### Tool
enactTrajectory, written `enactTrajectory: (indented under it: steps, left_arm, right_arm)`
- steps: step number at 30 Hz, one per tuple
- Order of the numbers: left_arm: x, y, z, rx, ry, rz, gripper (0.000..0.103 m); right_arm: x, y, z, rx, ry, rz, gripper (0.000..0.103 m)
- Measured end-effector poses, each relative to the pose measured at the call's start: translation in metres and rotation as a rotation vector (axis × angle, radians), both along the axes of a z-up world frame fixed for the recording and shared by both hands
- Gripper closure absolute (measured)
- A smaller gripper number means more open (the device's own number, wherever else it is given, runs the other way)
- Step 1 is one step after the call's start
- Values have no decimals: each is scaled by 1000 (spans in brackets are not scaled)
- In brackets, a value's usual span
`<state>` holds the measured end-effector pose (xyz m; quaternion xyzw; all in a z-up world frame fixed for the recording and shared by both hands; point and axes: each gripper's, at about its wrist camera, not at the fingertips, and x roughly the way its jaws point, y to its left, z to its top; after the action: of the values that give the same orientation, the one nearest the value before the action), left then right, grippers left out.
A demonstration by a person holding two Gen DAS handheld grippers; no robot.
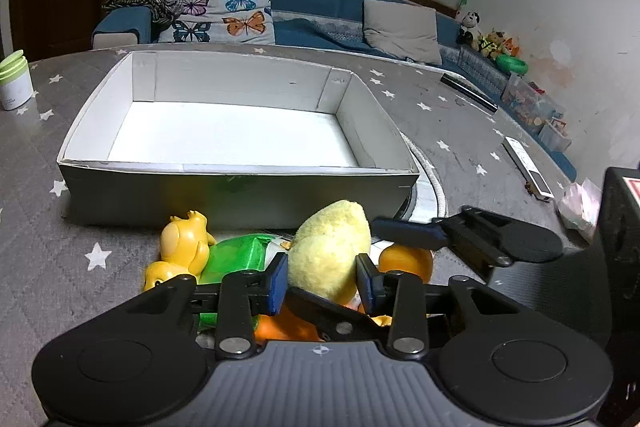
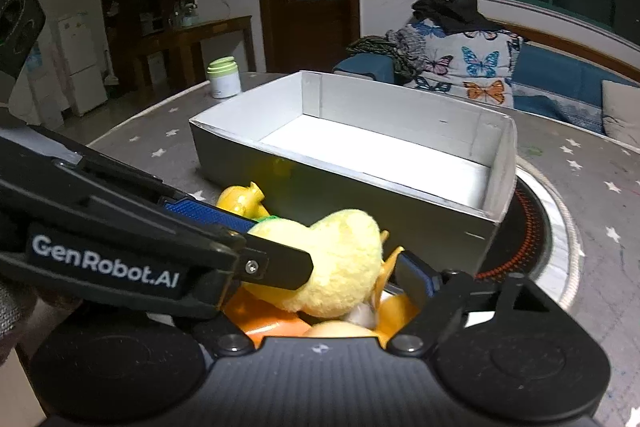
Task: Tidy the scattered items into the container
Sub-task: 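Close both grippers on the yellow plush chick from either side, then lift the plush chick with both grippers into the white box and open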
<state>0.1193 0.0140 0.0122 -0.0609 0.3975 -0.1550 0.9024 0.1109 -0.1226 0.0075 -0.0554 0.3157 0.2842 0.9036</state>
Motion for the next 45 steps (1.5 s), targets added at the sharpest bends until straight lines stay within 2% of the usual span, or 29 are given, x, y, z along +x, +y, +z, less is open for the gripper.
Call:
enactTrajectory:
  steps: [8, 14, 19, 25, 32, 38, 43, 45]
  left_arm:
    - [-9, 2, 10, 2, -35, -15, 64]
    - [-17, -3, 43, 0, -148, -34, 64]
    - [5, -9, 55, -13, -196, -30, 64]
    - [51, -14, 51, -55, -180, -17, 64]
    - [92, -18, 32, -76, -126, 26, 66]
    - [102, -14, 23, -102, -93, 41, 66]
    - [90, -10, 23, -107, -105, 39, 65]
    - [83, -8, 25, -109, -114, 48, 64]
  right_arm:
    - [-8, 2, 5, 19, -14, 0, 30]
    - [-19, -6, 35, 42, -118, -22, 30]
    - [-2, -10, 52, 35, -183, -44, 30]
    - [36, -12, 53, 20, -195, -78, 31]
    - [79, -15, 33, 16, -128, -104, 32]
    - [82, -16, 24, -1, -131, -120, 32]
    - [72, -22, 25, 13, -146, -134, 31]
    - [62, -27, 29, 19, -154, -140, 26]
